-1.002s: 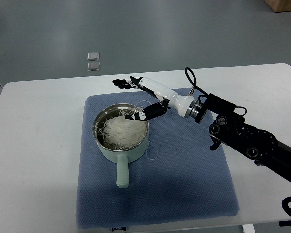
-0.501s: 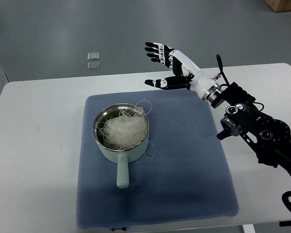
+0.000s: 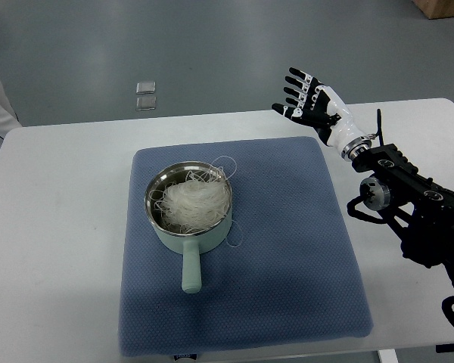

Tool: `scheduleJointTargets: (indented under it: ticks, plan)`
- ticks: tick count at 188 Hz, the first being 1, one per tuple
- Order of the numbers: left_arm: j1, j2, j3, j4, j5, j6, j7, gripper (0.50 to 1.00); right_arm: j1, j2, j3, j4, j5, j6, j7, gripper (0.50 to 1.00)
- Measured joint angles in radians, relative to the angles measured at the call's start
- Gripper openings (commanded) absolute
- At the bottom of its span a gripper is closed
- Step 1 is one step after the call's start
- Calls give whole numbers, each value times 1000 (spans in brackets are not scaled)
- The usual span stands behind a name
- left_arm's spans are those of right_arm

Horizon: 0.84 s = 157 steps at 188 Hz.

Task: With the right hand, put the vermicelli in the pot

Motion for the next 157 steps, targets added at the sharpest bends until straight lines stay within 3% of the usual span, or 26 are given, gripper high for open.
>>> scheduleJointTargets:
  ticks: [45,104,157]
  plan:
    - [0,0,0,0,0,0,0,1000,-3,4,2,-1,187,-43,-18,917]
    - [0,0,0,0,0,0,0,1000,-11,10,13,-22,231,-76,71,917]
    - [0,0,0,0,0,0,0,1000,-21,12,13,-29,227,-76,87,917]
